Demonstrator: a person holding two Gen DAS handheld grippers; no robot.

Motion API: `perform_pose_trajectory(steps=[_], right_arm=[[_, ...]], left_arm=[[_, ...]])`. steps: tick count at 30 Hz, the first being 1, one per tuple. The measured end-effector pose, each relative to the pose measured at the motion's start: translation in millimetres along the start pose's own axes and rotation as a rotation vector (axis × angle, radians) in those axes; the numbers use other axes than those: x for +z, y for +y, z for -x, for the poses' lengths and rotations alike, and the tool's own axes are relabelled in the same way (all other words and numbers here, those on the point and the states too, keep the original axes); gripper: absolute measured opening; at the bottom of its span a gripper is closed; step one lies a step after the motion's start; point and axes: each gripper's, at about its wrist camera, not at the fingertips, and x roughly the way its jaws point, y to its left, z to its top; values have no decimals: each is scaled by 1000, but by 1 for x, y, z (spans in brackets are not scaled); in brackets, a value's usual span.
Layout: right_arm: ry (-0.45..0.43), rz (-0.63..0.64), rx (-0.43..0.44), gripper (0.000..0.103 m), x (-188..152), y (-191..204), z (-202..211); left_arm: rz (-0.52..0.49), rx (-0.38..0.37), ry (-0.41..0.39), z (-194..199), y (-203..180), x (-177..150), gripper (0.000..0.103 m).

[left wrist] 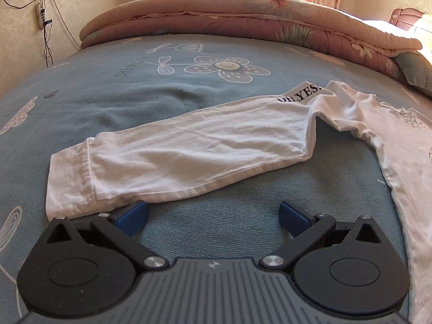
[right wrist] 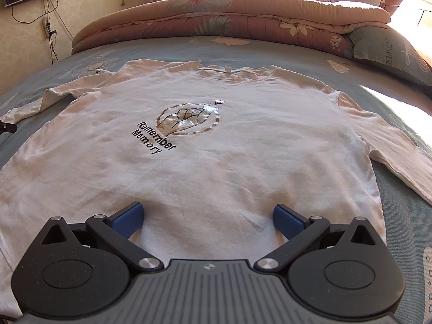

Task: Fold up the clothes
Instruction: 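Move the left gripper over to the 'OH,YES!' sleeve, then lower the open left gripper onto the 'OH,YES!' sleeve cuff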

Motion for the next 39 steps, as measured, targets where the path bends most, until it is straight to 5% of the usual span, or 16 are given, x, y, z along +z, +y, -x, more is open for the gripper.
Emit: perform_pose_trajectory(steps=[6, 10, 13, 17, 20, 25, 28, 31, 39], right_arm=[[-5, 1, 0, 103, 0, 0, -1], [-4, -1, 2, 103, 0, 0, 0], [-1, -3, 3, 103, 0, 0, 0], [0, -5, 4, 103, 0, -1, 0], [-3, -5, 4, 103, 0, -1, 0], [-7, -6, 2, 103, -1, -1, 0], [-5, -8, 2, 103, 0, -1, 0], [-2, -9, 1, 103, 0, -1, 0], [0, -10, -1, 103, 0, 0, 0]], left_arm=[[55, 3, -14, -15, 4, 15, 102], [209, -31, -50, -3, 16, 7, 102], [436, -121, -91, 10, 41, -5, 102], [969, -316, -231, 19, 97, -37, 102], [1185, -361, -327, 19, 116, -50, 102], [1152, -235, -299, 9, 111, -29, 102], [1090, -131, -135, 11, 97, -5, 102], [1106, -107, -22, 14, 89, 2, 102], [1229, -22, -191, 5, 94, 3, 102]])
